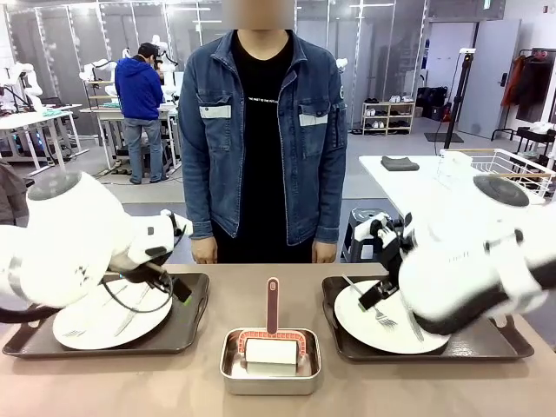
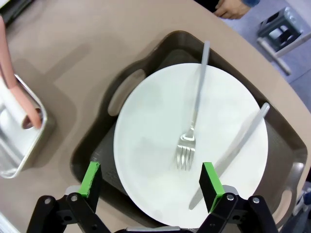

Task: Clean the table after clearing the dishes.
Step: When the left (or right) Handle tray is removed, use the left hand (or right hand) to clean the left (or right) side of the table with the Lint Roller.

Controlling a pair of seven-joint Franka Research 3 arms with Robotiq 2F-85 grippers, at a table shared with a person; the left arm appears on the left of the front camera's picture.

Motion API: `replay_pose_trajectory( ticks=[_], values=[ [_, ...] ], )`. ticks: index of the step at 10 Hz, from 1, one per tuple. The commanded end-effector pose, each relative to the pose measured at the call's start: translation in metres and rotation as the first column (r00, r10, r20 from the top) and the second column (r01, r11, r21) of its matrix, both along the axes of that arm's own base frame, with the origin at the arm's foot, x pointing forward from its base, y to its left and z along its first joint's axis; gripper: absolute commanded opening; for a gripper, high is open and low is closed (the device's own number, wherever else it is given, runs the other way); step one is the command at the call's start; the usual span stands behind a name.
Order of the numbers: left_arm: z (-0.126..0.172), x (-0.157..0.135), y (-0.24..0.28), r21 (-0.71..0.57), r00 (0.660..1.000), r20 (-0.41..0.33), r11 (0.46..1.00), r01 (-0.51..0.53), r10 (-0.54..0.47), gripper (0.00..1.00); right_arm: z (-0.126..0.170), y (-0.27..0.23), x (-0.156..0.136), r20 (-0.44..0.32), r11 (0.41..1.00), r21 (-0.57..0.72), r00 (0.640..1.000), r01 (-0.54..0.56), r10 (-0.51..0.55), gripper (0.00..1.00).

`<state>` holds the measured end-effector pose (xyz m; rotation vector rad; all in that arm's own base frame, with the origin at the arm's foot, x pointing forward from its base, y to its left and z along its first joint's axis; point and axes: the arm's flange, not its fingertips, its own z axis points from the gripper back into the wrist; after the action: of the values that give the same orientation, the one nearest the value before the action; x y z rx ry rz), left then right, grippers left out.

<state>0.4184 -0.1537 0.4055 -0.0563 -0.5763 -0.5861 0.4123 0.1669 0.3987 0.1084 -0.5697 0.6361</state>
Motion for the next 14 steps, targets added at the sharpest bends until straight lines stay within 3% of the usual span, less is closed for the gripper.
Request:
replay_pose_trajectory(
  ticks=[1, 2, 4, 5, 7, 9, 10, 11, 14],
  values=[
    [0.034, 0.011, 0.023, -0.095, 0.996, -0.089, 0.995, 0.014, -0.023, 1.00, 0.037, -0.028, 0.021, -0.079, 0.989, 0.141, 0.995, -0.054, 0.066, 1.00],
    [0.046, 0.014, 0.035, -0.168, 0.991, -0.127, 0.985, 0.025, -0.047, 1.00, 0.047, -0.037, 0.026, -0.122, 0.979, 0.195, 0.989, -0.059, 0.084, 1.00],
    [0.069, 0.013, 0.080, -0.453, 0.959, -0.217, 0.889, 0.065, -0.181, 1.00, 0.057, -0.067, 0.031, -0.216, 0.926, 0.373, 0.965, -0.057, 0.147, 1.00],
    [0.075, 0.010, 0.107, -0.575, 0.943, -0.228, 0.815, 0.070, -0.242, 1.00, 0.061, -0.088, 0.031, -0.255, 0.877, 0.478, 0.949, -0.043, 0.186, 1.00],
    [0.073, 0.006, 0.171, -0.784, 0.910, -0.201, 0.616, 0.071, -0.361, 1.00, 0.064, -0.151, 0.032, -0.342, 0.721, 0.692, 0.892, 0.027, 0.295, 1.00],
    [0.059, -0.012, 0.245, -0.874, 0.921, -0.174, 0.485, 0.018, -0.348, 1.00, 0.059, -0.228, 0.028, -0.385, 0.583, 0.800, 0.865, 0.140, 0.320, 1.00],
    [0.054, -0.023, 0.274, -0.891, 0.925, -0.151, 0.453, 0.026, -0.350, 1.00, 0.054, -0.258, 0.025, -0.391, 0.553, 0.815, 0.868, 0.172, 0.306, 1.00],
    [0.045, -0.045, 0.327, -0.915, 0.934, -0.178, 0.402, -0.041, -0.310, 1.00, 0.043, -0.305, 0.016, -0.409, 0.516, 0.830, 0.862, 0.214, 0.301, 1.00],
    [0.022, -0.104, 0.428, -0.908, 0.953, -0.278, 0.356, -0.221, -0.118, 1.00, 0.005, -0.410, -0.013, -0.430, 0.381, 0.861, 0.883, 0.338, 0.189, 1.00]
  ],
)
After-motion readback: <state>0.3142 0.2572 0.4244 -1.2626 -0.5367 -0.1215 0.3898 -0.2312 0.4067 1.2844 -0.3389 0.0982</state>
